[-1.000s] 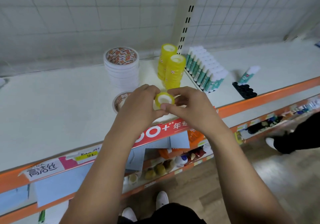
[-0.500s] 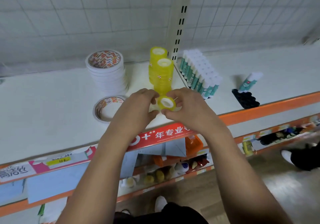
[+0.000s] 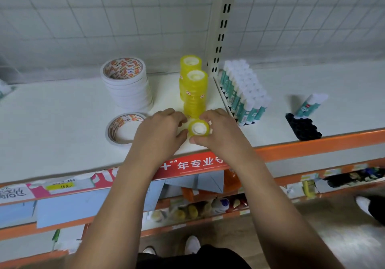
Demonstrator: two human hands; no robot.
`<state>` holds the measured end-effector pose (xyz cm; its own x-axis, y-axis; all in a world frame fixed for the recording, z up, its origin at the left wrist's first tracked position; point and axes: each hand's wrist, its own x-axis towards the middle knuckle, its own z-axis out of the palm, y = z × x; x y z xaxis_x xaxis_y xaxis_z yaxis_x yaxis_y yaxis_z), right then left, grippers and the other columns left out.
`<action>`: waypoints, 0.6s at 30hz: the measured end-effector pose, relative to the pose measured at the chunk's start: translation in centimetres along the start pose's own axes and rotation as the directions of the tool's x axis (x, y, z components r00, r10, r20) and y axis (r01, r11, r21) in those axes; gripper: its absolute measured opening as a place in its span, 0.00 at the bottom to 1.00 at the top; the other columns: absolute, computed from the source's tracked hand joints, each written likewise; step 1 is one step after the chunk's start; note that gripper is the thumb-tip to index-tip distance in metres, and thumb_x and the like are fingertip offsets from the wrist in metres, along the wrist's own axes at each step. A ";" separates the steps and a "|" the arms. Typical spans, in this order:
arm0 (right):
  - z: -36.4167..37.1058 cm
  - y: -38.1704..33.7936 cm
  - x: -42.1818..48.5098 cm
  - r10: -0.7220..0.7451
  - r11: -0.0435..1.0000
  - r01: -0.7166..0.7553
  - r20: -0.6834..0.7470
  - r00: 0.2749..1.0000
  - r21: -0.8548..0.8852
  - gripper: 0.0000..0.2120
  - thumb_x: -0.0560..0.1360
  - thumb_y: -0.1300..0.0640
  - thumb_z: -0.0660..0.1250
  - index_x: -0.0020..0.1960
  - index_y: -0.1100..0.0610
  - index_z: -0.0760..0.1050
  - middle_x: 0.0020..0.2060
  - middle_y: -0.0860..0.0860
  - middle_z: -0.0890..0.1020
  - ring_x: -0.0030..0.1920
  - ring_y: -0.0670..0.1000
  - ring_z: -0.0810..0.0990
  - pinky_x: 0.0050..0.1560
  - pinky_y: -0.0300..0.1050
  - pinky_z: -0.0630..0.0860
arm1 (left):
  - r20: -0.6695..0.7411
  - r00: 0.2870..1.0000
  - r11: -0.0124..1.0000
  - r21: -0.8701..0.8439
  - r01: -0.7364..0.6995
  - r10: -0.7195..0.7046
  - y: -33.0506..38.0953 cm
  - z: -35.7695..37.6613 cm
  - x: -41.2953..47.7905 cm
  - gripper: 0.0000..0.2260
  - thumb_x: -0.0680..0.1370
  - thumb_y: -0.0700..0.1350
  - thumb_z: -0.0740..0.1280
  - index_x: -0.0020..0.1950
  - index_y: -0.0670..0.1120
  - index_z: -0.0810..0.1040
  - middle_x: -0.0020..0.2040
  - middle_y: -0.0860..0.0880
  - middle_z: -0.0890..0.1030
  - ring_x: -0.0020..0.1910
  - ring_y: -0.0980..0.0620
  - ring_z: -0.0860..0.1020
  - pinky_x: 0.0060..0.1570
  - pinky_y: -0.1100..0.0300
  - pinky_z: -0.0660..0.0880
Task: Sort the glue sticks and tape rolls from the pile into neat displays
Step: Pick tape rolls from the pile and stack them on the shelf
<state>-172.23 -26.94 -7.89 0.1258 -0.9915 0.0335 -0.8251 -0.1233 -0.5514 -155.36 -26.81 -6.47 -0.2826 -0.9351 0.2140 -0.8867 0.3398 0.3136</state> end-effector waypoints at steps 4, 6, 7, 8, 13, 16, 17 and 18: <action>-0.8 -0.5 -0.6 -0.086 0.996 0.085 -0.058 0.995 -0.025 0.24 0.69 0.45 0.75 0.61 0.52 0.76 0.56 0.50 0.75 0.55 0.51 0.74 0.55 0.48 0.72 | -0.041 0.999 1.000 -0.004 -0.001 0.001 -0.1 -0.5 -0.3 0.11 0.77 0.49 0.66 0.58 0.49 0.80 0.53 0.50 0.80 0.53 0.47 0.77 0.47 0.49 0.76; -1.1 -1.9 -0.5 -0.172 0.985 0.173 -0.087 0.981 0.005 0.17 0.72 0.48 0.73 0.59 0.51 0.77 0.54 0.47 0.77 0.50 0.47 0.75 0.52 0.46 0.73 | -0.102 0.994 1.000 -0.004 0.022 -0.022 -0.6 -1.3 -1.0 0.10 0.77 0.48 0.66 0.57 0.49 0.80 0.53 0.50 0.80 0.53 0.46 0.78 0.47 0.49 0.76; -1.0 -2.9 -0.2 -0.211 0.977 0.213 -0.086 0.974 0.021 0.14 0.74 0.50 0.71 0.58 0.51 0.77 0.52 0.46 0.78 0.48 0.44 0.74 0.51 0.44 0.74 | -0.138 0.989 0.999 -0.002 0.047 -0.046 -1.1 -1.9 -1.5 0.10 0.77 0.48 0.65 0.57 0.49 0.81 0.53 0.51 0.80 0.53 0.47 0.78 0.47 0.49 0.76; -0.7 -4.1 0.1 -0.243 0.968 0.246 -0.075 0.967 0.037 0.12 0.74 0.51 0.70 0.58 0.50 0.78 0.50 0.46 0.79 0.46 0.43 0.74 0.50 0.43 0.74 | -0.171 0.982 0.997 0.002 0.081 -0.080 -1.6 -2.5 -2.1 0.10 0.77 0.48 0.65 0.56 0.49 0.81 0.53 0.51 0.80 0.52 0.47 0.79 0.46 0.49 0.76; 2.7 -11.0 1.2 -0.405 0.911 0.406 -0.022 0.914 0.073 0.12 0.75 0.54 0.69 0.58 0.53 0.78 0.52 0.48 0.79 0.52 0.48 0.77 0.54 0.45 0.73 | -0.272 0.924 0.954 0.058 0.294 -0.268 -6.4 -5.8 -6.9 0.10 0.78 0.51 0.63 0.53 0.51 0.81 0.50 0.53 0.80 0.49 0.48 0.78 0.40 0.53 0.75; 5.6 -15.7 1.2 -0.501 0.864 0.499 0.028 0.865 0.064 0.14 0.76 0.52 0.68 0.61 0.51 0.76 0.56 0.47 0.78 0.55 0.48 0.77 0.56 0.46 0.74 | -0.326 0.856 0.893 0.067 0.444 -0.401 -10.2 -8.0 -11.2 0.10 0.78 0.51 0.64 0.55 0.51 0.80 0.52 0.53 0.79 0.50 0.48 0.78 0.41 0.55 0.74; 6.7 -17.3 1.1 -0.527 0.850 0.524 0.049 0.849 0.056 0.15 0.76 0.50 0.67 0.62 0.49 0.75 0.57 0.46 0.77 0.56 0.48 0.76 0.56 0.45 0.74 | -0.336 0.835 0.873 0.071 0.483 -0.435 -11.4 -8.7 -12.7 0.10 0.78 0.51 0.64 0.56 0.50 0.80 0.52 0.53 0.79 0.50 0.48 0.78 0.41 0.56 0.74; 7.8 -19.0 1.0 -0.549 0.836 0.546 0.071 0.833 0.058 0.16 0.76 0.50 0.67 0.63 0.49 0.75 0.58 0.46 0.77 0.57 0.48 0.76 0.56 0.45 0.74 | -0.343 0.817 0.855 0.071 0.514 -0.463 -12.6 -9.5 -14.2 0.10 0.78 0.51 0.64 0.56 0.50 0.80 0.52 0.52 0.79 0.49 0.48 0.78 0.40 0.56 0.73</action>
<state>-152.11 -25.30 -3.87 0.5967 -0.7550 0.2717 -0.5887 -0.6420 -0.4912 -136.69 -16.91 -4.71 0.3055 -0.8867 0.3471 -0.9291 -0.1979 0.3123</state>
